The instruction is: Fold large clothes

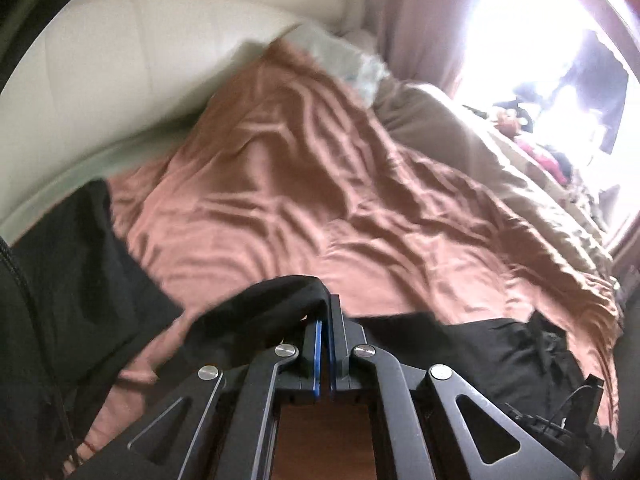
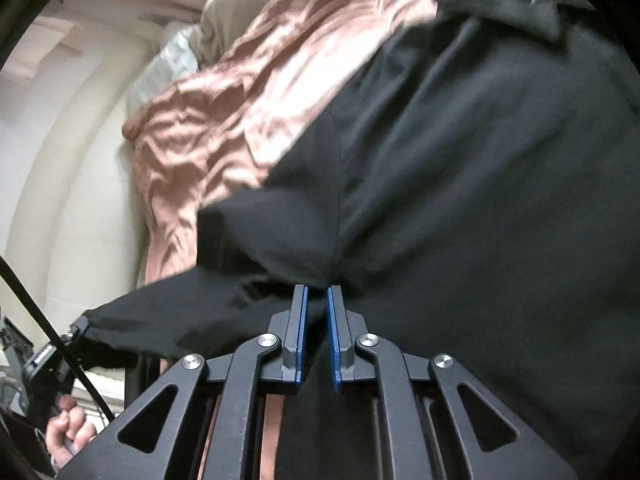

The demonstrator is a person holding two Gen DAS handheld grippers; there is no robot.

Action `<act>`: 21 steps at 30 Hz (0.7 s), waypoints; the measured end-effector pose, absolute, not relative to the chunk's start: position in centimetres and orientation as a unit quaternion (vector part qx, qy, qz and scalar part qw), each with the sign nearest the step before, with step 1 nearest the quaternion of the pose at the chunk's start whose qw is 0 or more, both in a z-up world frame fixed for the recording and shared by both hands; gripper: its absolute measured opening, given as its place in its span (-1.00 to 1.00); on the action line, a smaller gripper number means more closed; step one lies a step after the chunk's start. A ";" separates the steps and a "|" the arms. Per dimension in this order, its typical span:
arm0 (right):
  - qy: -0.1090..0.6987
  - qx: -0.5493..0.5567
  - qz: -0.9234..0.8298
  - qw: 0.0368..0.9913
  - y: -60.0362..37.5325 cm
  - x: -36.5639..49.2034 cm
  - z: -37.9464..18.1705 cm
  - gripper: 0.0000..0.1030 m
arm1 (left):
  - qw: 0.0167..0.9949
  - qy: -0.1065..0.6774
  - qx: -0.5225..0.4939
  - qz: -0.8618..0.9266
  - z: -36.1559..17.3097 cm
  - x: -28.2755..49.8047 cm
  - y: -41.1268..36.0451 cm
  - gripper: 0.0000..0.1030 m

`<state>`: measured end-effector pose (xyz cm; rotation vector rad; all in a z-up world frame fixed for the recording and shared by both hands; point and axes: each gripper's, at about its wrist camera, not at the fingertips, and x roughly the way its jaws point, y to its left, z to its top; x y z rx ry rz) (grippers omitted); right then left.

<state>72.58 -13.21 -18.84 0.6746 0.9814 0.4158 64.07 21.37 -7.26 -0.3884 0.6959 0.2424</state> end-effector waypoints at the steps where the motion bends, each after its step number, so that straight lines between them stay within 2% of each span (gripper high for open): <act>1: 0.451 0.315 0.189 0.813 -13.7 72.1 -18.1 -0.85 | 0.919 0.333 -0.185 0.108 -6.2 64.2 20.5 -0.97; 2: 0.447 0.319 0.187 0.814 -14.3 71.8 -17.5 -0.81 | 0.922 0.328 -0.181 0.098 -5.3 64.3 19.6 -0.97; 4: 0.439 0.328 0.194 0.814 -14.7 70.6 -16.5 -0.47 | 0.928 0.320 -0.173 0.083 -3.9 64.5 18.1 -0.97; 5: 0.432 0.331 0.196 0.816 -15.0 69.8 -16.2 0.07 | 0.930 0.315 -0.171 0.075 -3.1 64.6 17.3 -0.97; 6: 0.423 0.334 0.195 0.820 -15.4 68.8 -15.8 0.45 | 0.933 0.310 -0.168 0.064 -2.2 64.8 16.3 -0.97; 14: 0.368 0.322 0.166 0.856 -20.4 61.5 -12.7 0.46 | 0.951 0.282 -0.129 -0.020 3.4 64.9 7.7 -0.97; 21: 0.339 0.340 0.098 0.872 -26.8 53.8 -13.0 0.46 | 0.953 0.278 -0.077 -0.087 5.1 65.5 -0.5 -0.97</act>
